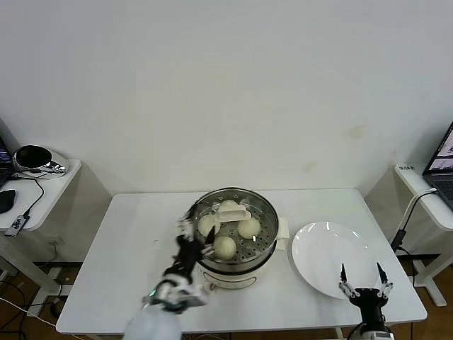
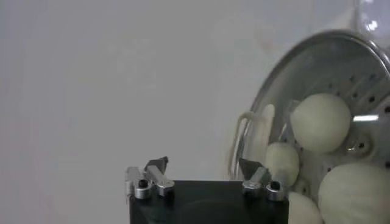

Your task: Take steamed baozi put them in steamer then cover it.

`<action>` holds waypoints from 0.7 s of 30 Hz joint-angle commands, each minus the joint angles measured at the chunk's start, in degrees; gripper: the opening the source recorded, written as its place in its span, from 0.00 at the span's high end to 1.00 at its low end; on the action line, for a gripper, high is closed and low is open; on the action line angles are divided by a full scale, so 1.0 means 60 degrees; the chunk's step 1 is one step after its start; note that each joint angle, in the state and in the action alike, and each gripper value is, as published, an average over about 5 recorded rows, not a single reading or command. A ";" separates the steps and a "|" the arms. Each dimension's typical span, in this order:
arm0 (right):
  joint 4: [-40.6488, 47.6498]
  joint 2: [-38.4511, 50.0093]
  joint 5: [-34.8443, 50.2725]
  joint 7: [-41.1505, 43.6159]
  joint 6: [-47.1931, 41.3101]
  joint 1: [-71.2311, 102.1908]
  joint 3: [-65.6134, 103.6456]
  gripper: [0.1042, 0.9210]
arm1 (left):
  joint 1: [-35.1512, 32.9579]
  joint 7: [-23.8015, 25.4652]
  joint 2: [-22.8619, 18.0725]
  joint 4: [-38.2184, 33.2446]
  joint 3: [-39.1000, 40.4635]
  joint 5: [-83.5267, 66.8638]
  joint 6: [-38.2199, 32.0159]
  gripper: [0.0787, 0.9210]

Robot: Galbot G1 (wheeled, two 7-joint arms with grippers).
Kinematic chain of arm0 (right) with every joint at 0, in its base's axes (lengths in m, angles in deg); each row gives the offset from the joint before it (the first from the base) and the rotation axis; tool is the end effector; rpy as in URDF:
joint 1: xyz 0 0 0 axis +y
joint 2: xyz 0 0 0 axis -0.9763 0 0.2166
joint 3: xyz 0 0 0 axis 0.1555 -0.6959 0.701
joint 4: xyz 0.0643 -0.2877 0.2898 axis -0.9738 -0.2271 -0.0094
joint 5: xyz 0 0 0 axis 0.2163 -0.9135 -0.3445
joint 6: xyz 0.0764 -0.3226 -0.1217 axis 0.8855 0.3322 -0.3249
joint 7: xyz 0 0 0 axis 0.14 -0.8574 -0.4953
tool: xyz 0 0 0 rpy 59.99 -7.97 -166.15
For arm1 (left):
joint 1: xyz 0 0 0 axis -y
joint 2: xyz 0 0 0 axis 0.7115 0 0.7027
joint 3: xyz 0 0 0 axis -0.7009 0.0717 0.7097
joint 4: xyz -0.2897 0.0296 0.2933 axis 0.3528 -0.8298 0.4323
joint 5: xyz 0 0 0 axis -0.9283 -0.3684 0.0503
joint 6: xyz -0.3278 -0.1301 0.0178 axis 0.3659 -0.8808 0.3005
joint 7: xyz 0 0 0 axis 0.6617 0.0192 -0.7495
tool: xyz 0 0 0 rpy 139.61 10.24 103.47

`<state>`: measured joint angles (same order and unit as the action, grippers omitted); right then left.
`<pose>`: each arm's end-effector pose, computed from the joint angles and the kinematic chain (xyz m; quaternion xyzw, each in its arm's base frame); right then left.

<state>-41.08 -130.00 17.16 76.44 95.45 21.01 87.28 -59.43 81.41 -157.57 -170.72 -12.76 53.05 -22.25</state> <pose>0.1036 -0.1242 -0.4361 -0.0856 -0.9854 0.1466 0.0138 0.2070 -0.0305 -0.3114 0.1127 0.8812 0.4575 0.0383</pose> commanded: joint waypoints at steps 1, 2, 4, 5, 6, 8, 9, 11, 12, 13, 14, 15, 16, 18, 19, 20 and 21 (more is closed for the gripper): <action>0.0370 0.0998 0.0803 0.0701 0.0059 0.0346 -0.0915 0.12 | -0.4930 -0.3007 0.0395 -0.0438 -0.4898 -0.9670 -0.4362 0.12; 0.0318 0.1114 0.0986 0.0812 -0.0011 0.0429 -0.1026 0.12 | -0.5220 -0.2981 0.0390 -0.0456 -0.4928 -0.9950 -0.4278 0.12; 0.0088 0.1311 0.1384 0.1055 -0.0278 0.0606 -0.1279 0.12 | -0.5723 -0.2887 0.0358 -0.0449 -0.4889 -1.0379 -0.4167 0.12; -0.0039 0.1367 0.1515 0.1144 -0.0422 0.0671 -0.1366 0.12 | -0.5889 -0.2833 0.0326 -0.0425 -0.4834 -1.0544 -0.4123 0.12; -0.0175 0.1411 0.1654 0.1212 -0.0554 0.0745 -0.1451 0.12 | -0.6015 -0.2770 0.0286 -0.0379 -0.4779 -1.0689 -0.4073 0.12; -0.0405 0.1456 0.1852 0.1271 -0.0734 0.0862 -0.1575 0.12 | -0.6172 -0.2619 0.0202 -0.0201 -0.4698 -1.0896 -0.3989 0.12; -0.0497 0.1470 0.1918 0.1280 -0.0787 0.0926 -0.1613 0.12 | -0.6196 -0.2551 0.0157 -0.0078 -0.4686 -1.0921 -0.3993 0.12; -0.0635 0.1482 0.1980 0.1279 -0.0848 0.1058 -0.1652 0.12 | -0.6206 -0.2367 0.0075 0.0220 -0.4684 -1.0935 -0.4060 0.12; -0.0686 0.1487 0.1993 0.1276 -0.0856 0.1132 -0.1667 0.12 | -0.6193 -0.2275 0.0046 0.0355 -0.4690 -1.0949 -0.4135 0.12; -0.0741 0.1491 0.2004 0.1274 -0.0861 0.1214 -0.1690 0.12 | -0.6167 -0.2158 0.0013 0.0488 -0.4704 -1.0939 -0.4220 0.12; -0.0786 0.1493 0.2012 0.1272 -0.0861 0.1288 -0.1711 0.12 | -0.6134 -0.2040 -0.0011 0.0603 -0.4720 -1.0912 -0.4303 0.12; -0.0835 0.1493 0.2019 0.1271 -0.0858 0.1364 -0.1735 0.12 | -0.6100 -0.1944 -0.0033 0.0688 -0.4736 -1.0862 -0.4370 0.12; -0.0887 0.1490 0.2021 0.1269 -0.0859 0.1440 -0.1759 0.12 | -0.6071 -0.1836 -0.0061 0.0752 -0.4752 -1.0793 -0.4425 0.12; -0.0985 0.1478 0.2008 0.1265 -0.0860 0.1566 -0.1799 0.12 | -0.6049 -0.1661 -0.0100 0.0811 -0.4761 -1.0659 -0.4471 0.12; -0.1044 0.1472 0.2005 0.1262 -0.0865 0.1624 -0.1824 0.12 | -0.6052 -0.1583 -0.0122 0.0824 -0.4752 -1.0603 -0.4493 0.12; -0.1097 0.1466 0.2001 0.1259 -0.0875 0.1674 -0.1854 0.12 | -0.6056 -0.1501 -0.0143 0.0843 -0.4739 -1.0551 -0.4520 0.12; -0.1150 0.1461 0.1994 0.1258 -0.0886 0.1718 -0.1893 0.12 | -0.6053 -0.1432 -0.0159 0.0869 -0.4721 -1.0517 -0.4546 0.12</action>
<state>-44.83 -122.53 26.68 82.67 91.59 27.66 78.40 -90.10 70.47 -157.95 -168.66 -37.42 -3.66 -44.80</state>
